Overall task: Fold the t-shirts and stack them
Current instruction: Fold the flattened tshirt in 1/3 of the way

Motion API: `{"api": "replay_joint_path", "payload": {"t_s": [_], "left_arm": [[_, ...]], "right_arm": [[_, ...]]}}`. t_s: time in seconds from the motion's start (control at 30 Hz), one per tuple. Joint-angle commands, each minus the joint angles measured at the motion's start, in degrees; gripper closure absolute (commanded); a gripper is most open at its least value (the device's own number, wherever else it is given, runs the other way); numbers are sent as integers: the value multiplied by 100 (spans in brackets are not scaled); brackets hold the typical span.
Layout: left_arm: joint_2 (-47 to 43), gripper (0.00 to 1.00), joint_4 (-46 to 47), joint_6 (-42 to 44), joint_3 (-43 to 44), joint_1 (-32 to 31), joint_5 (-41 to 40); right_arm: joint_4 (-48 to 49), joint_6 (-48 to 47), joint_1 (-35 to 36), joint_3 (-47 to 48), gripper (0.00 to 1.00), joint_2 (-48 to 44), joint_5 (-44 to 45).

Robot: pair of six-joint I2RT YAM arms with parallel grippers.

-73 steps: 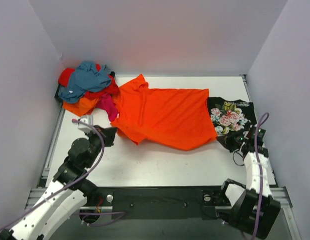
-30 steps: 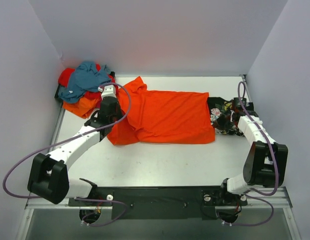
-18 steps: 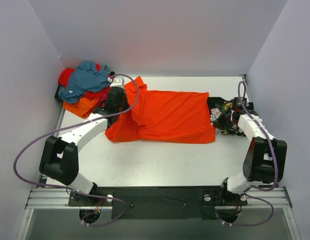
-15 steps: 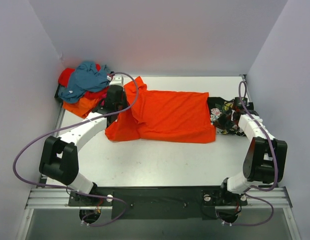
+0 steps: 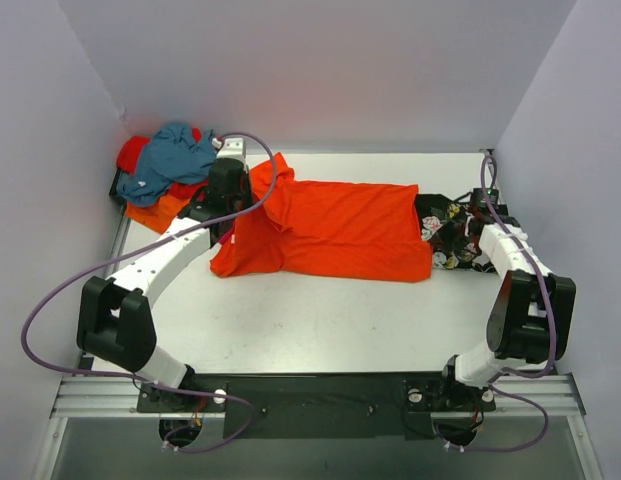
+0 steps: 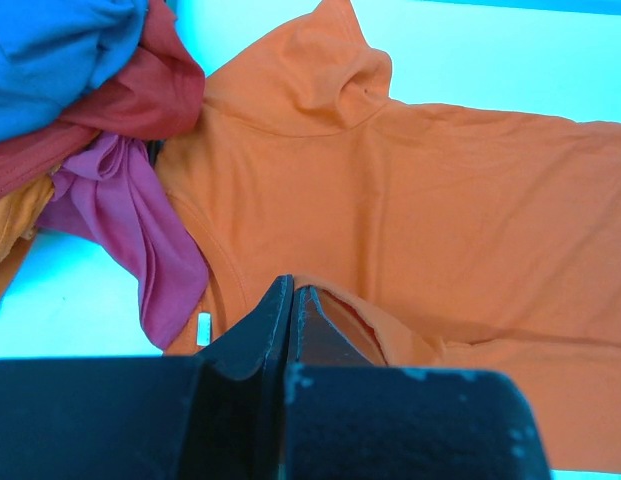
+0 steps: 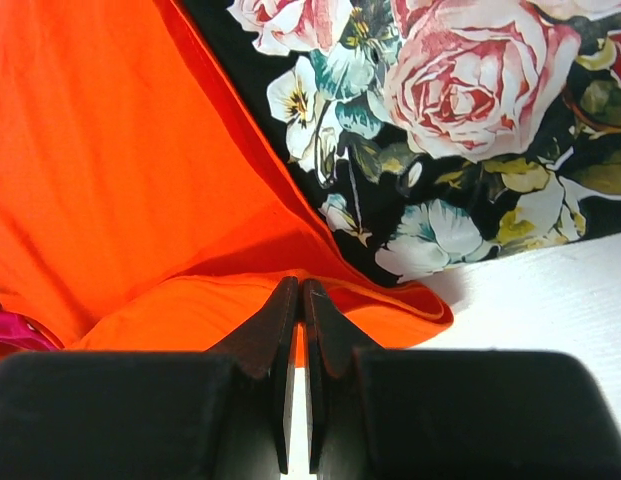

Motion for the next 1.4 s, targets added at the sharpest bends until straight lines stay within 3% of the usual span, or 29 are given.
{"api": "replay_joint_path", "payload": {"t_s": [0.0,0.3,0.7,1.37], "left_arm": [[27,100,-13,113,297,37,-43],[327,100,-338,87,640,116,-219],[-578,100,-470,7,-159,134,-597],[-754,100,-1270,25,-125,169,-1212]], "right_arm": [[47,-32,-17,257,100,208,-85],[47,-102,18,415,100,480,-146],[29,-94,132,582,100,849,-120],[3,-50,308,776,100,1157,-41]]}}
